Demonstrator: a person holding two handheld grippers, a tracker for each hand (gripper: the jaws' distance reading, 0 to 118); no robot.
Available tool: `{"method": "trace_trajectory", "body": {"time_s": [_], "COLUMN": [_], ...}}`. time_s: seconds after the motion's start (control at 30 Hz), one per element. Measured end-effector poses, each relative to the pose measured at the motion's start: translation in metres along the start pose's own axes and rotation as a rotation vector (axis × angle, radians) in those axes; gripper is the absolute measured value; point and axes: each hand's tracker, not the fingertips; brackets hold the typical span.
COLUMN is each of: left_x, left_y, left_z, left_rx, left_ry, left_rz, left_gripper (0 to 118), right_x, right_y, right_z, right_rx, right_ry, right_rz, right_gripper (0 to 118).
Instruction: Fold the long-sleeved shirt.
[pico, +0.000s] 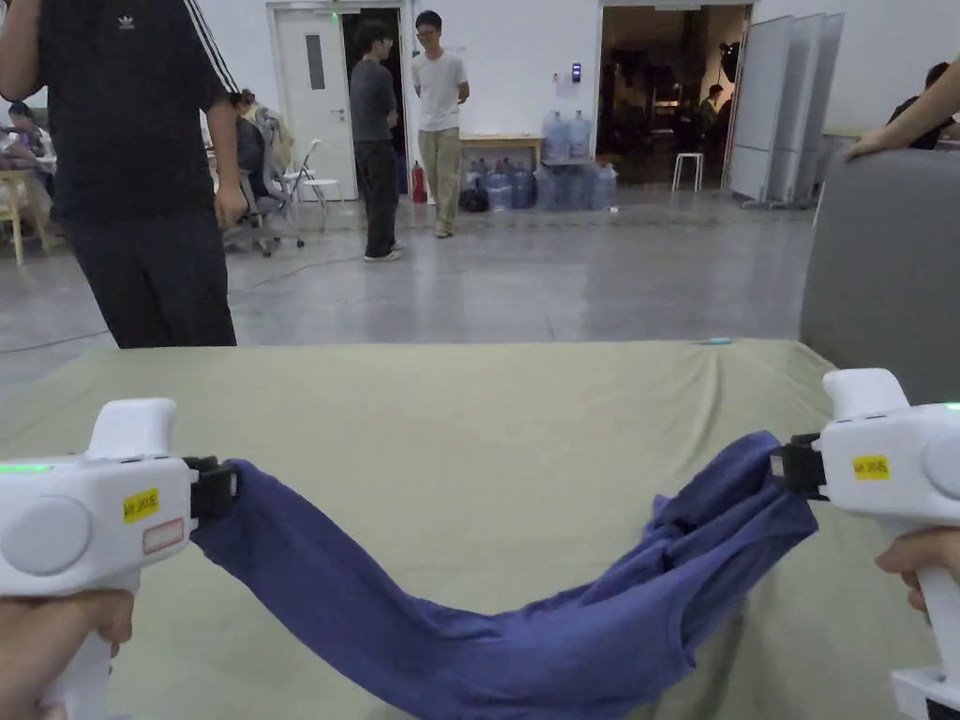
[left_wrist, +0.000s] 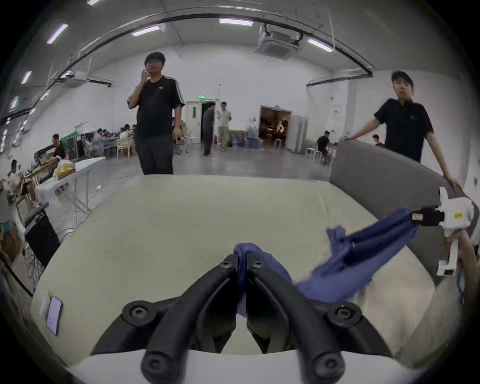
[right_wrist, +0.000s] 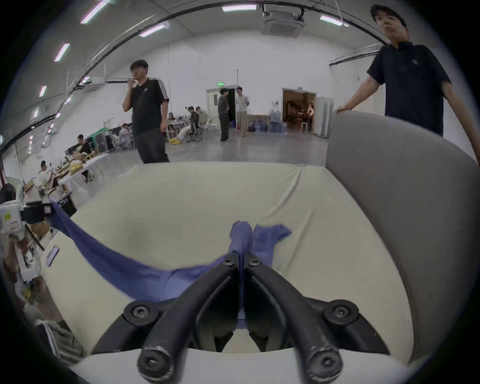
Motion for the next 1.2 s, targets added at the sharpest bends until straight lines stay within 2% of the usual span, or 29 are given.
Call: {"method": "trace_trajectory", "body": {"time_s": [0.13, 0.17, 0.2, 0.3, 0.4, 0.47, 0.5, 0.53, 0.57, 0.6, 0.63, 0.67, 0.73, 0.77, 0.8, 0.83, 0.87, 0.97, 1.1, 1.13, 1.2], "left_x": [0.012, 0.015, 0.018, 0.013, 0.005, 0.002, 0.000, 0.002, 0.003, 0.003, 0.003, 0.008, 0.013, 0.015, 0.024, 0.027, 0.030, 0.041, 0.046, 0.048, 0.049], "left_y": [-0.084, -0.106, -0.128, -0.184, -0.215, -0.218, -0.216, -0.213, -0.209, -0.203, -0.198, -0.195, -0.186, -0.184, -0.182, -0.182, -0.182, -0.182, -0.182, -0.182, -0.180], "left_z": [0.031, 0.036, 0.038, 0.029, 0.017, 0.016, 0.018, 0.023, 0.026, 0.029, 0.033, 0.041, 0.048, 0.051, 0.059, 0.063, 0.064, 0.062, 0.062, 0.061, 0.062], "left_rx": [-0.103, -0.130, -0.176, -0.301, -0.339, -0.323, -0.284, -0.255, -0.248, -0.243, -0.233, -0.181, -0.173, -0.180, -0.180, -0.155, -0.135, -0.159, -0.164, -0.166, -0.166], "left_ry": [-0.082, -0.067, -0.070, -0.060, -0.064, -0.050, -0.032, -0.027, -0.035, -0.041, -0.055, -0.084, -0.080, -0.084, -0.083, -0.102, -0.107, -0.105, -0.139, -0.141, -0.144], "left_rz": [0.030, 0.014, -0.006, 0.001, 0.049, 0.063, 0.076, 0.080, 0.101, 0.105, 0.114, 0.129, 0.100, 0.099, 0.098, 0.087, 0.068, 0.049, 0.057, 0.055, 0.055], "left_gripper": [0, 0, 0, 0, 0, 0, 2, 20, 58, 107, 118, 118, 118, 115, 91, 44, 0, 0, 0, 0, 0], "right_x": [0.000, -0.001, -0.001, 0.009, 0.013, 0.016, 0.015, 0.014, 0.014, 0.012, 0.010, 0.007, 0.001, -0.002, -0.006, -0.010, -0.014, -0.006, -0.005, -0.003, 0.000], "right_y": [-0.092, -0.115, -0.138, -0.199, -0.230, -0.226, -0.220, -0.211, -0.203, -0.196, -0.188, -0.182, -0.175, -0.177, -0.179, -0.182, -0.186, -0.187, -0.182, -0.179, -0.178], "right_z": [0.029, 0.032, 0.032, 0.011, -0.009, -0.013, -0.007, -0.002, 0.005, 0.014, 0.027, 0.038, 0.051, 0.058, 0.062, 0.063, 0.059, 0.058, 0.055, 0.054, 0.048], "right_rx": [-0.124, -0.175, -0.242, -0.384, -0.434, -0.446, -0.435, -0.405, -0.372, -0.321, -0.270, -0.223, -0.237, -0.234, -0.216, -0.217, -0.245, -0.274, -0.265, -0.258, -0.233], "right_ry": [0.035, 0.031, 0.038, 0.007, -0.015, -0.010, -0.005, -0.017, -0.025, -0.013, -0.007, 0.002, -0.001, -0.001, 0.010, -0.004, -0.044, 0.030, 0.012, 0.007, 0.002], "right_rz": [-0.024, -0.007, 0.016, 0.014, -0.004, -0.009, -0.003, -0.008, -0.011, -0.038, -0.046, -0.043, -0.044, -0.040, -0.019, 0.007, 0.022, 0.009, 0.011, 0.014, 0.003], "right_gripper": [0, 0, 0, 0, 0, 0, 4, 20, 52, 99, 112, 112, 108, 90, 36, 0, 0, 0, 0, 4, 57]}}
